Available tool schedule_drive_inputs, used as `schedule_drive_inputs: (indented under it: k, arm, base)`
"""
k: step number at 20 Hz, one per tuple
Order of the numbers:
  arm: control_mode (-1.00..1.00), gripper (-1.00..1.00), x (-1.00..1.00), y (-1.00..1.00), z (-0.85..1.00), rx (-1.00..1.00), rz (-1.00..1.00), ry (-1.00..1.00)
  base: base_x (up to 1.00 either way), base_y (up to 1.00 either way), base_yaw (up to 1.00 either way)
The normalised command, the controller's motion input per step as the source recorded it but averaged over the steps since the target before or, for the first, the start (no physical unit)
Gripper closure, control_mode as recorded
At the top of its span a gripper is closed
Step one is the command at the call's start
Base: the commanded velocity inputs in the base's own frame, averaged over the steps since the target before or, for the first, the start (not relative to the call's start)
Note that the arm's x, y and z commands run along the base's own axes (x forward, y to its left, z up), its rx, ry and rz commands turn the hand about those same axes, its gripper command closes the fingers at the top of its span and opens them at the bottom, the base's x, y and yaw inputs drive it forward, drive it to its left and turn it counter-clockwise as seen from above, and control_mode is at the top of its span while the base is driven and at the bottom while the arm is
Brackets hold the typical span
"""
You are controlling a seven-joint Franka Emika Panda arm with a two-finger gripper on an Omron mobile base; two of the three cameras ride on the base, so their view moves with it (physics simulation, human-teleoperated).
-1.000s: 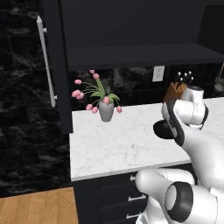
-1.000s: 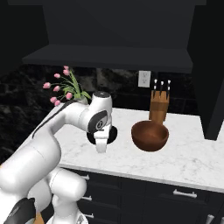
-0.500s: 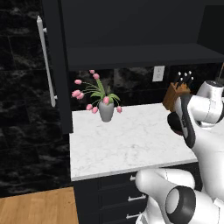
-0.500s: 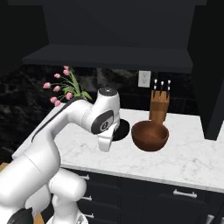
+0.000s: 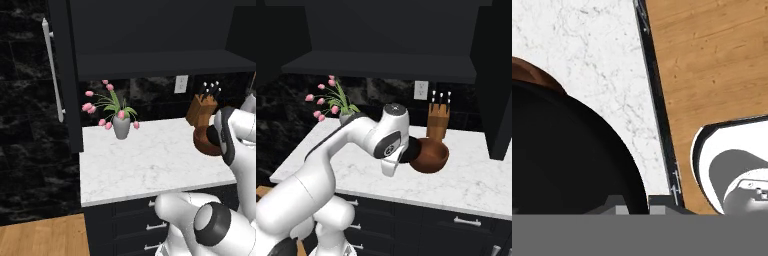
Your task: Pick up the bowls on the counter and stack them on top of one another in the open cabinet. Place the smaller bowl on top of the larger bowl.
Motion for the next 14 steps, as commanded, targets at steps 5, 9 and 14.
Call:
schedule_drive_inputs:
  k: [5,9,14]
  arm:
    - [-1.0,1.0,0.07,-0.51,0.0,0.04,-0.01,-0.01]
    - [-1.0,1.0,0.42,-0.31,-0.01,0.01,0.0,0.04]
    - [-1.0,1.0,0.47,-0.06,-0.03,0.0,0.0,0.01]
  base:
    - [0.0,0.0,0.0]
    - [0.0,0.0,0.0]
    - [0.0,0.0,0.0]
